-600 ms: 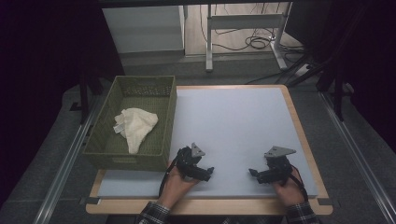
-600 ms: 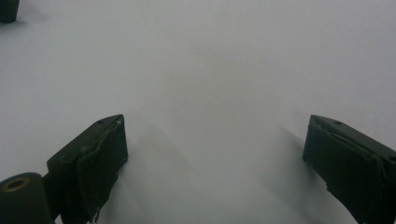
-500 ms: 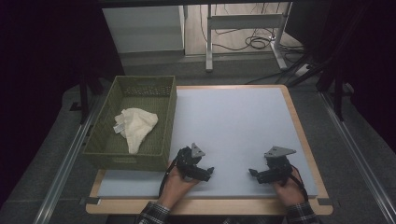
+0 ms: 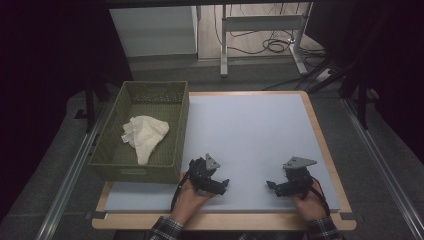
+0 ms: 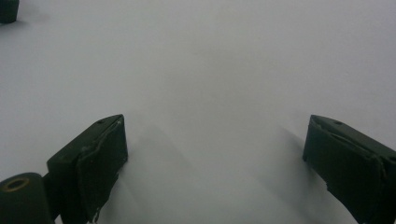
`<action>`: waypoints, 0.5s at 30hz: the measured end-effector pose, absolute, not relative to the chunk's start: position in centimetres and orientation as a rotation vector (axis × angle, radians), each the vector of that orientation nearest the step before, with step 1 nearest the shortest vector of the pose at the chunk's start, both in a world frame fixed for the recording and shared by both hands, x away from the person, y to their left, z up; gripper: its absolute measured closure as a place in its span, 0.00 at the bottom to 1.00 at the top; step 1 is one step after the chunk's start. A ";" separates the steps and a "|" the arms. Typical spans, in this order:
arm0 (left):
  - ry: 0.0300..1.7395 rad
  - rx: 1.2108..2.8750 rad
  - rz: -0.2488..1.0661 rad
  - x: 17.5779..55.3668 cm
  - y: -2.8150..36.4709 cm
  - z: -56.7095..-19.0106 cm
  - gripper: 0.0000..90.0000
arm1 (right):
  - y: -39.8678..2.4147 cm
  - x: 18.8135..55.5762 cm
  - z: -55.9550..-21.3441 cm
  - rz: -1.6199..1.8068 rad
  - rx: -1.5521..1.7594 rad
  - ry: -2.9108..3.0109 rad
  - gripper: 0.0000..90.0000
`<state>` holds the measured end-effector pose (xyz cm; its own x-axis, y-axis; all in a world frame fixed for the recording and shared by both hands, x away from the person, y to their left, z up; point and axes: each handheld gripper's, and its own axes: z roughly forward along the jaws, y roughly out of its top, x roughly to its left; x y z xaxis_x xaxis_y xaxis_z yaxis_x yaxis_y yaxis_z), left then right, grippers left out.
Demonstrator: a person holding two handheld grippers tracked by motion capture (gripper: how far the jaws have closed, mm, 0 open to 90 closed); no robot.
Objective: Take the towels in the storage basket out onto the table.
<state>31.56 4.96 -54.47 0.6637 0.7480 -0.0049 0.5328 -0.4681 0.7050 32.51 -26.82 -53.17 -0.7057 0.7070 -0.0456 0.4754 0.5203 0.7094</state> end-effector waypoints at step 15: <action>0.989 2.196 0.341 32.1 5.1 -54.4 0.02 | -26.8 32.5 -53.2 0.986 0.981 2.437 0.07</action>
<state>32.09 5.11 -54.41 0.6746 0.7370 -0.0424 0.5544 -0.4679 0.6882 32.52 -26.83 -53.15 -0.7063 0.7063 -0.0476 0.4746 0.5224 0.7085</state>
